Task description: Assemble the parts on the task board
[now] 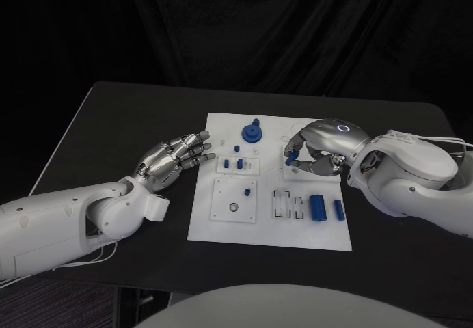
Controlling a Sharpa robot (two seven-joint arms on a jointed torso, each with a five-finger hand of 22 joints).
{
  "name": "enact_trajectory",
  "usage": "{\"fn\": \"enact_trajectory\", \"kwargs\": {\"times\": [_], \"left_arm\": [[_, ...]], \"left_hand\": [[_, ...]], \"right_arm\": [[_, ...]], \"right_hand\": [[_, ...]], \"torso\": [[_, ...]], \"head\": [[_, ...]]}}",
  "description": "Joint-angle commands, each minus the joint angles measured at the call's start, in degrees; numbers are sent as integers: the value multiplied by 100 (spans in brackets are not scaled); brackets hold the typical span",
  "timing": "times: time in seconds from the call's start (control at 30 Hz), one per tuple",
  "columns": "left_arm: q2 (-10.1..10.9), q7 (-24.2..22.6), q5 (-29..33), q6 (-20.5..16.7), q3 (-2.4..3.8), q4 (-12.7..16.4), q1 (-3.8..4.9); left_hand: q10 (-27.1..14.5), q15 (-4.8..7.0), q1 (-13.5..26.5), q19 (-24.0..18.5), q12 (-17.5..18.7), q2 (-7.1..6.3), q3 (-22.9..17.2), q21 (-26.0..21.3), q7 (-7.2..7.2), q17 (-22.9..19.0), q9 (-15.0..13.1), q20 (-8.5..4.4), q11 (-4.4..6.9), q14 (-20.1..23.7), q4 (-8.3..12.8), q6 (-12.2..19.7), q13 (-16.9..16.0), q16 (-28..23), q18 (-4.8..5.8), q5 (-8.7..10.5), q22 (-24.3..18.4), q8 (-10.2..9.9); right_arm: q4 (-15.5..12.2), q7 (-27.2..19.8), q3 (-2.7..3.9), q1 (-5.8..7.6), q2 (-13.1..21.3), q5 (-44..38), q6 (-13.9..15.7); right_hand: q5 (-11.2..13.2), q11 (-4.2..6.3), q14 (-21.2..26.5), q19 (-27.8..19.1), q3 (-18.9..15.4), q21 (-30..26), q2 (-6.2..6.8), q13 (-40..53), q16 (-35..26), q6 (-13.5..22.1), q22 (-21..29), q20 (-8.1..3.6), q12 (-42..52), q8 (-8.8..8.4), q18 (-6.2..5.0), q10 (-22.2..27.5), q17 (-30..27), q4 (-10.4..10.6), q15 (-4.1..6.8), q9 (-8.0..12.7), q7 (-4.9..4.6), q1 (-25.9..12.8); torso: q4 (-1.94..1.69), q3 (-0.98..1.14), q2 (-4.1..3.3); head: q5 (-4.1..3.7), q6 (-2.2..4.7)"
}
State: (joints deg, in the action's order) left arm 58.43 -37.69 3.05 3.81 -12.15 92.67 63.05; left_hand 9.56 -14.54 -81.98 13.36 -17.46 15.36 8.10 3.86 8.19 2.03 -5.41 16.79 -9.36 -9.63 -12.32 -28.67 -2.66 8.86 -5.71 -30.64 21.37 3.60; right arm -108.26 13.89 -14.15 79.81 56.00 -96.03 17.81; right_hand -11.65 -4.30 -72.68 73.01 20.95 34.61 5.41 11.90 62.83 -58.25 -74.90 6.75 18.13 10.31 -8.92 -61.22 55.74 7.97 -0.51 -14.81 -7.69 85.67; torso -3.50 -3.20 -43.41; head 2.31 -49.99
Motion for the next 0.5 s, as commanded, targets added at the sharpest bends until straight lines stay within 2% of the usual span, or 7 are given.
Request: {"fn": "enact_trajectory", "kwargs": {"times": [0.03, 0.27, 0.5], "left_arm": [[-25, -59, 16, 23, 5, 1, -7], [-66, -60, 16, 42, 5, -37, -7], [-89, -56, 16, 52, 5, -60, -8]], "left_hand": [[4, -41, -67, 54, 30, 7, 7, -5, 40, 10, -12, 1, 44, 12, 43, -28, 2, 41, 111, -32, -12, 36], [2, -41, -67, 49, 33, 6, 5, -7, 40, 9, -11, 0, 44, 14, 44, -24, 3, 39, 112, -34, -21, 36], [-1, -41, -66, 45, 37, 7, 2, -9, 39, 8, -11, -1, 45, 19, 46, -23, 4, 36, 112, -35, -29, 36]], "right_arm": [[-123, 77, 0, 13, -143, -20, -99], [-98, -127, 0, -93, -689, -127, -288], [132, -365, 1, -296, -1302, -409, -335]], "right_hand": [[25, -14, -5, -2, -12, -48, 38, -2, -26, -31, -375, -43, -14, 32, 27, -40, -10, -27, 13, -1, -8, 25], [32, -19, 14, -25, -12, -104, 49, -6, -49, -22, -364, -44, -32, 27, 19, -30, -31, -36, 11, -11, -11, 29], [70, -29, 27, -41, -22, -115, 66, -12, -59, -3, -362, -41, -64, 18, 22, -11, -33, -39, 3, -27, -17, 17]], "torso": [[-12, -7, 0], [-11, -8, -2], [-3, 10, -4]], "head": [[-1, -1], [16, -1], [101, -1]]}}
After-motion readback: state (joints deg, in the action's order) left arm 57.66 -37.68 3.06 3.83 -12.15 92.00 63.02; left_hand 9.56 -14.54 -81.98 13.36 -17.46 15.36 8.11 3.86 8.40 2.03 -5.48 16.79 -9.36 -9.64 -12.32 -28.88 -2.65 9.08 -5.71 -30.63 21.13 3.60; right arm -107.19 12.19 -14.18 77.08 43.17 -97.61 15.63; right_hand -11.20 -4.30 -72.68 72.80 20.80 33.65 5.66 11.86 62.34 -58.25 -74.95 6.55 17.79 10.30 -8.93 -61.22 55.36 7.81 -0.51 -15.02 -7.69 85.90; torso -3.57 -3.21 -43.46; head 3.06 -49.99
